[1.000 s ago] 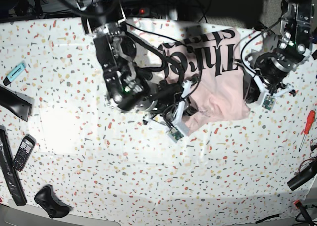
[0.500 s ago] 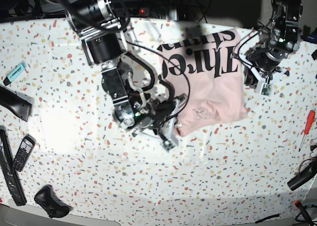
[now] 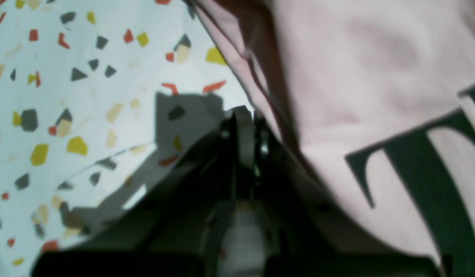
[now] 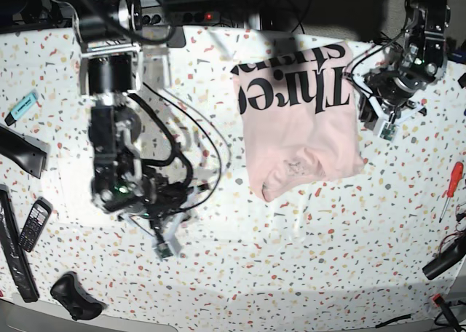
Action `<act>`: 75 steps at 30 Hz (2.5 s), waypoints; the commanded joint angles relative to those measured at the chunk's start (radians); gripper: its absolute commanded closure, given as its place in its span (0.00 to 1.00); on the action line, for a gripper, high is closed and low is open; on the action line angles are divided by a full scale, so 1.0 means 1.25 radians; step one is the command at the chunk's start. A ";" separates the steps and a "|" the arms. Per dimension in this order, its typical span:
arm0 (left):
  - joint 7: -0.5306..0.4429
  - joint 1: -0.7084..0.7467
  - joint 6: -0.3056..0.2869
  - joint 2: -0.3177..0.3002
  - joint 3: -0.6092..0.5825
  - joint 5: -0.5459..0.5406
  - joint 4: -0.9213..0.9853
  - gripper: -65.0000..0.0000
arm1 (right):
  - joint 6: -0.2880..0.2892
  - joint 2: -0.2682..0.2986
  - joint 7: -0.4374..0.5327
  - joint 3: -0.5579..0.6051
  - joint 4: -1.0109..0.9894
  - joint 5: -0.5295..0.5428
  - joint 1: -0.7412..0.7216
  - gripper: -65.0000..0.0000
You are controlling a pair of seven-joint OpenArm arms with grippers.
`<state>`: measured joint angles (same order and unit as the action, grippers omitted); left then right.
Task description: Fold the T-shirt properly
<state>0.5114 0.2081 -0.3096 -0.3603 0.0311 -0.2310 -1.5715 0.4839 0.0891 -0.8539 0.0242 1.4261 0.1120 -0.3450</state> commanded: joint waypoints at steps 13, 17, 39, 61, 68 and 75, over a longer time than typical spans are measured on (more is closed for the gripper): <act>-0.001 0.177 0.002 -0.009 0.221 -0.083 -0.168 1.00 | 0.008 0.074 -0.169 -0.206 0.463 0.190 0.392 1.00; 0.034 0.247 -0.007 -0.009 0.266 -0.114 -0.186 1.00 | 0.008 0.071 -0.209 -0.285 0.561 0.250 0.521 1.00; -0.034 0.450 -0.114 -0.002 0.298 -0.172 0.136 1.00 | 0.074 0.009 -0.147 -0.360 0.328 0.264 0.970 1.00; -0.238 0.067 -0.117 0.059 0.118 -0.066 0.863 1.00 | 0.062 0.181 0.221 -0.358 -0.732 0.096 0.439 1.00; -0.265 0.047 -0.015 0.134 0.118 0.034 0.873 1.00 | 0.060 0.180 0.239 -0.313 -0.796 0.104 0.378 1.00; -0.266 0.047 -0.015 0.152 0.121 0.036 0.872 1.00 | 0.014 0.181 0.280 -0.142 -0.796 0.104 0.378 1.00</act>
<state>0.1825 0.2596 -0.3241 -0.1638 0.1806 -0.1864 -0.4774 0.4976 0.3019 -0.5030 -0.1474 0.4274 0.2367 0.1276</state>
